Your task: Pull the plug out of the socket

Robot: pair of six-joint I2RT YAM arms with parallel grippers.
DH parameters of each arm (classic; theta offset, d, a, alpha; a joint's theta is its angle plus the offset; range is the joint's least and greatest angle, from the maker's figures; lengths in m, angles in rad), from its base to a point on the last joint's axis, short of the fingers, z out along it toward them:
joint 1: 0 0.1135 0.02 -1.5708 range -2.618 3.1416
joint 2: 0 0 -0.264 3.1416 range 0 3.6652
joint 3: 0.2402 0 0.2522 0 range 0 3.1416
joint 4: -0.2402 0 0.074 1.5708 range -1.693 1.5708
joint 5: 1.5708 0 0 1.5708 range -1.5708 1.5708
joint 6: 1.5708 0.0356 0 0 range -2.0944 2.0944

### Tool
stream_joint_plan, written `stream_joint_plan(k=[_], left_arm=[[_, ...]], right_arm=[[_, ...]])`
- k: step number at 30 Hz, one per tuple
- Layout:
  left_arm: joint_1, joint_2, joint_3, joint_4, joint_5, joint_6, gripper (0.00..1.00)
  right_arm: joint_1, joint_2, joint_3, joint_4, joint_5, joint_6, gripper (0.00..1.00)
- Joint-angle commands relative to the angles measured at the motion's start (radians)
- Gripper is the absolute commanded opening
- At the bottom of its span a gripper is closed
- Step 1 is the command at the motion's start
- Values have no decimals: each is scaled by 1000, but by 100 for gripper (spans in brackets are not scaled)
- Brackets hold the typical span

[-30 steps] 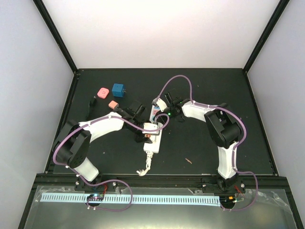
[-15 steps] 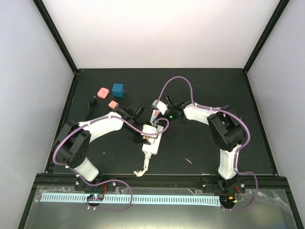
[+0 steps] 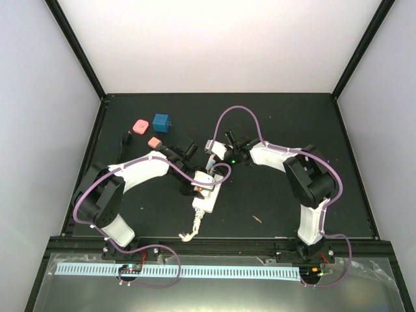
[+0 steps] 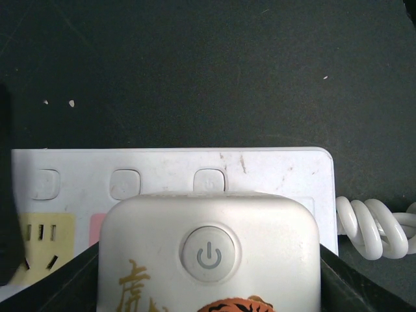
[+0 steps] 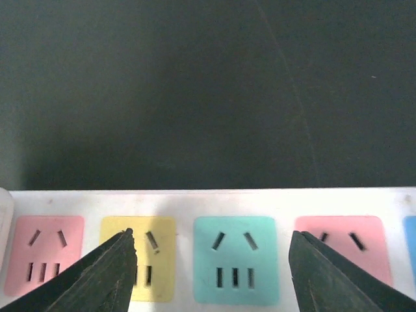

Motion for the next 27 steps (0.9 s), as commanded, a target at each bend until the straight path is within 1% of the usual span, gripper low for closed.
stream_joint_plan(k=[1,3,5,16,23,27], left_arm=[[-2,12,31,-15,44,45,30],[-2,13,30,-14,42,46,30],[-2,12,28,-12,38,48,30],[-2,-35,22,-14,21,31,30],[4,-94,13,-6,44,0,29],[5,-129,-32,33,16,-4,29]], right_arm=[[51,-34,-40,38,79,-73,69],[54,-31,-47,38,98,-68,73],[53,-32,-47,34,91,-70,74],[59,-16,6,-49,79,-38,74],[71,23,33,-88,85,-12,72],[71,8,13,-63,101,12,73]])
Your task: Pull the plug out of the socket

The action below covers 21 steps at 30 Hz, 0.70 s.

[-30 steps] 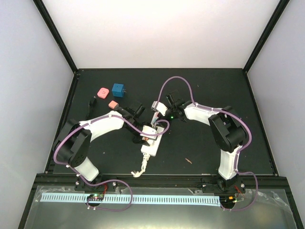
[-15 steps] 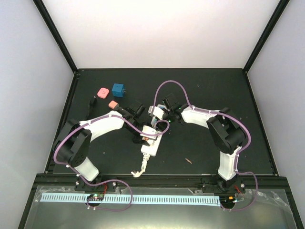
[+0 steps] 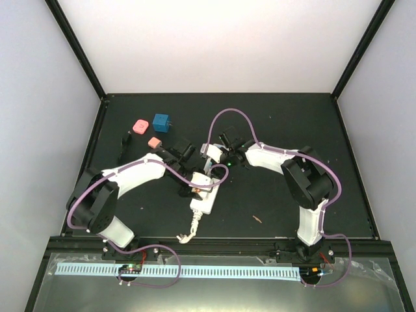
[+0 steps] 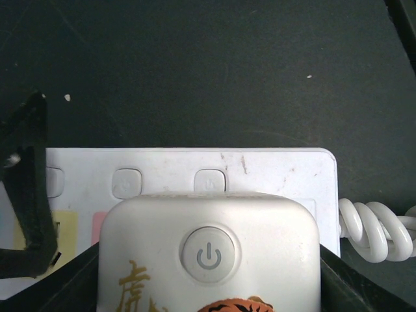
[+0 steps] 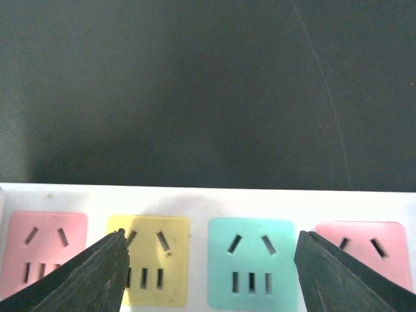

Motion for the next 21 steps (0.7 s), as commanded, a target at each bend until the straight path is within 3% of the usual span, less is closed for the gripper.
stream_joint_plan(k=[1,21], left_arm=[[5,-85,-25,58,15,15,29],[68,-119,-64,118,27,31,28]], right_arm=[[5,4,-12,-5,41,45,73],[31,87,33,-15,138,59,72]])
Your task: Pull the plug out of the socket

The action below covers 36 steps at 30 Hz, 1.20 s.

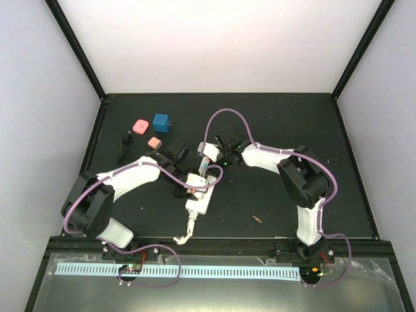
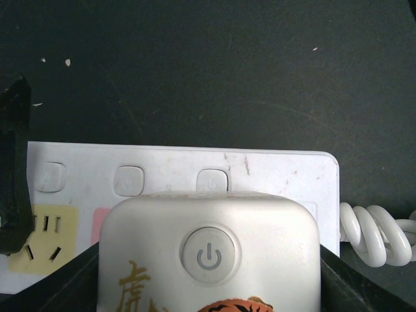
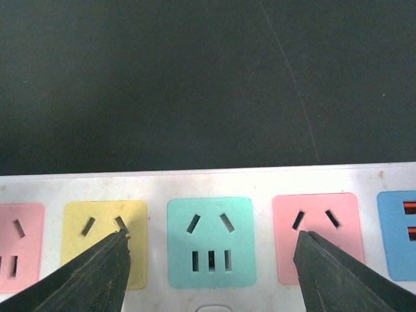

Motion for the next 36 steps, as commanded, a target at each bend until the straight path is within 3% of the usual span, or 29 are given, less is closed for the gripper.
stream_joint_plan(k=[1,9,21,36], left_arm=[[26,-55,16,92,40,39,28],[51,-66,-28,94,-4,125,28],[90,-66,28,16,213,27,28],[93,-94,27,-62,165,52,28]], right_arm=[[8,68,23,-56,59,18,72],[15,112,60,-75,84,23,71],[19,150,92,-102,98,36,69],[26,151,89,-97,113,41,69]])
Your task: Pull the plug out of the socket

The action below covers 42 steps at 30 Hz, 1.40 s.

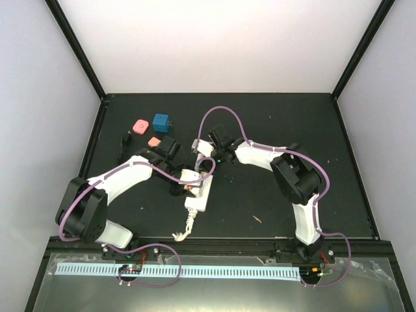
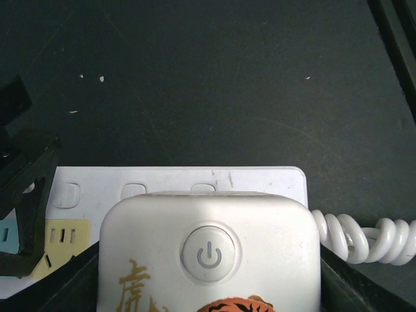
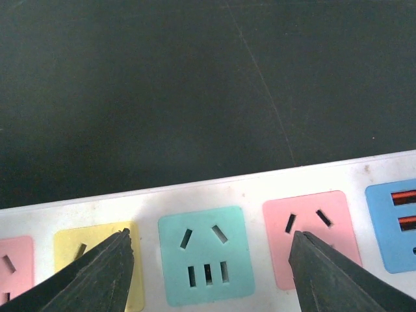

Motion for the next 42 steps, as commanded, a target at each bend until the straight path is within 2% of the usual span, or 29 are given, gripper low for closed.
stream_joint_plan(k=[1,9,16,25,32,42], left_arm=[[5,-47,37,-43,50,40,28],[82,-101,53,-137,93,45,28],[221,-120,99,-244,88,35,29],[328,-198,147,-292,-201,75,29],[333,-208,173,-230,-494,138,30],[319,-188,172,-151,-734,270,31]], right_arm=[[4,62,-25,-91,79,3,69],[4,48,-36,-91,72,4,70],[4,8,-24,-95,41,16,70],[4,-44,19,-126,-19,31,72],[4,-93,53,-158,-25,35,73],[-46,-189,76,-182,-74,99,74]])
